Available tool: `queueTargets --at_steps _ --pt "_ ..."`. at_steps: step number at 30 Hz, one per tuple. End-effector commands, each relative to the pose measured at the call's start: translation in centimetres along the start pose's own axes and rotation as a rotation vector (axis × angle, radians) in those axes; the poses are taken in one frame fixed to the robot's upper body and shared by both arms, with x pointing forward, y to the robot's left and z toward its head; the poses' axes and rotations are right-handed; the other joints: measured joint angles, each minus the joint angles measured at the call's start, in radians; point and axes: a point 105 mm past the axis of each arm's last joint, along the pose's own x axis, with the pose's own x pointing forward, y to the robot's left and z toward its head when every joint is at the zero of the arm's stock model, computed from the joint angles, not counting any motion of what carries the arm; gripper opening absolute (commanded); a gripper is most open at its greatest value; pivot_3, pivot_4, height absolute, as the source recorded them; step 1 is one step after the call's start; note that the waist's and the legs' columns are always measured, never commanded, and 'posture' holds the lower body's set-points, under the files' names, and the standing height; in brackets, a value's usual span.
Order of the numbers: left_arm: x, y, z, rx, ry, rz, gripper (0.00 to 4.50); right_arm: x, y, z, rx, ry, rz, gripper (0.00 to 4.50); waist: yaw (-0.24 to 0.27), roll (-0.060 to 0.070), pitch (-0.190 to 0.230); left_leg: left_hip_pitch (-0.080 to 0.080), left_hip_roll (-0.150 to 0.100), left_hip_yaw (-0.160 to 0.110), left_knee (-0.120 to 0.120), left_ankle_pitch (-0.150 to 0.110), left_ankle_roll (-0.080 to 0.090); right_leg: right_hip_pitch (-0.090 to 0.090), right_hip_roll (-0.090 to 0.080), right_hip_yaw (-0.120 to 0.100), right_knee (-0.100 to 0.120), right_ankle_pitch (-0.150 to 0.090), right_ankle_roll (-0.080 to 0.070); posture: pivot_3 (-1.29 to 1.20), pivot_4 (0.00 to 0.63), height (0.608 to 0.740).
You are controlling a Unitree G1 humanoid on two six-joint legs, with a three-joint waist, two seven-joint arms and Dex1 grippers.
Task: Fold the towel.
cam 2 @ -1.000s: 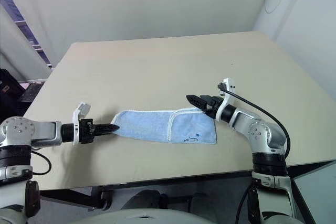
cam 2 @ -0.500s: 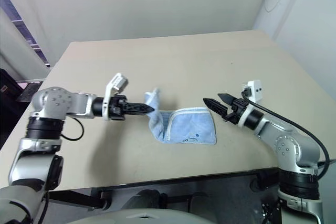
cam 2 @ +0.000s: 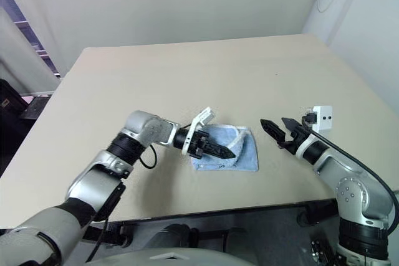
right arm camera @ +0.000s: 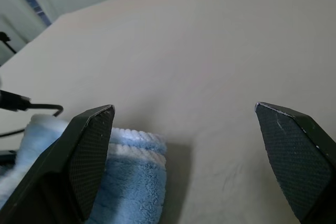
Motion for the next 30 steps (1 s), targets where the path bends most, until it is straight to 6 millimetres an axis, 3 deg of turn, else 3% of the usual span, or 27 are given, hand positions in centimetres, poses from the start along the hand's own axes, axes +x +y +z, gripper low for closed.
queueTargets --at_steps 1,6,10,16,19,20,23,26,28,30 --pt "0.9 -0.2 1.6 0.051 -0.023 -0.002 0.03 -0.6 0.2 1.5 -0.033 -0.073 -0.019 4.50 0.001 -0.001 0.000 0.000 0.000 0.000 0.000 0.000 0.000 0.000 0.000 0.000 0.000 0.000 0.000 0.00 0.000 0.740" --pt "2.4 0.1 1.2 0.064 -0.011 -0.021 0.03 -0.7 0.3 1.1 -0.005 -0.057 -0.009 4.50 -0.001 -0.001 0.001 0.000 0.000 0.000 0.000 0.000 0.000 0.001 0.000 -0.001 0.000 0.000 0.001 0.00 0.000 0.740" --pt "2.9 0.1 1.1 0.088 -0.023 -0.044 1.03 -0.6 0.5 0.9 0.004 -0.047 0.004 4.50 -0.002 -0.001 0.000 0.000 0.000 0.000 0.000 0.000 0.000 0.000 0.000 -0.001 0.001 0.001 0.002 0.00 0.000 0.740" --pt "2.3 -1.7 1.5 0.142 -0.047 -0.132 3.19 -0.4 0.3 1.4 0.007 -0.073 0.002 4.50 -0.001 -0.001 0.000 0.000 0.000 0.000 0.002 0.000 0.001 0.001 0.000 -0.001 0.001 0.001 0.002 0.00 0.000 0.740" --pt "0.8 -3.7 2.0 0.278 -0.073 -0.218 4.31 -0.4 0.1 2.6 0.011 -0.135 -0.014 3.53 -0.005 0.000 0.000 0.000 0.000 0.000 0.001 0.000 0.001 0.001 0.001 -0.001 0.001 0.001 0.002 0.00 0.000 0.740" --pt "-0.3 -4.7 2.8 0.340 -0.113 -0.233 4.33 -0.3 0.6 3.2 -0.006 -0.158 0.005 3.14 -0.004 0.000 0.000 0.000 0.000 0.000 0.001 0.000 0.000 0.000 0.001 -0.001 0.002 0.001 0.002 0.00 0.000 0.740" --pt "-3.1 -6.3 4.5 0.548 -0.192 -0.181 4.33 -0.3 3.1 5.1 -0.038 -0.219 0.114 2.01 -0.003 0.000 0.000 0.000 0.000 0.000 0.001 0.001 0.000 0.000 0.001 -0.001 0.003 0.001 0.002 0.00 0.000 0.740" --pt "-4.3 -4.9 4.4 0.744 -0.159 -0.019 4.33 -0.3 5.8 5.6 -0.095 -0.218 0.223 0.90 -0.001 0.001 -0.001 0.002 0.001 -0.001 0.001 0.001 0.000 0.001 0.001 -0.001 0.003 0.001 0.002 0.00 0.000 0.740" --pt "-5.7 -5.0 4.6 0.749 -0.190 -0.003 3.92 -0.2 7.8 5.7 -0.135 -0.207 0.312 0.15 0.000 0.001 -0.001 0.002 0.000 0.000 0.002 0.001 0.000 0.001 0.001 -0.001 0.002 0.001 0.002 0.00 0.000 0.740" --pt "-6.6 -5.1 3.9 0.731 -0.180 -0.016 3.40 0.0 8.9 5.2 -0.161 -0.179 0.369 0.00 -0.001 0.000 0.000 0.001 0.000 0.000 0.002 0.001 0.000 0.001 0.001 0.000 0.002 0.001 0.002 0.00 0.000 0.740"
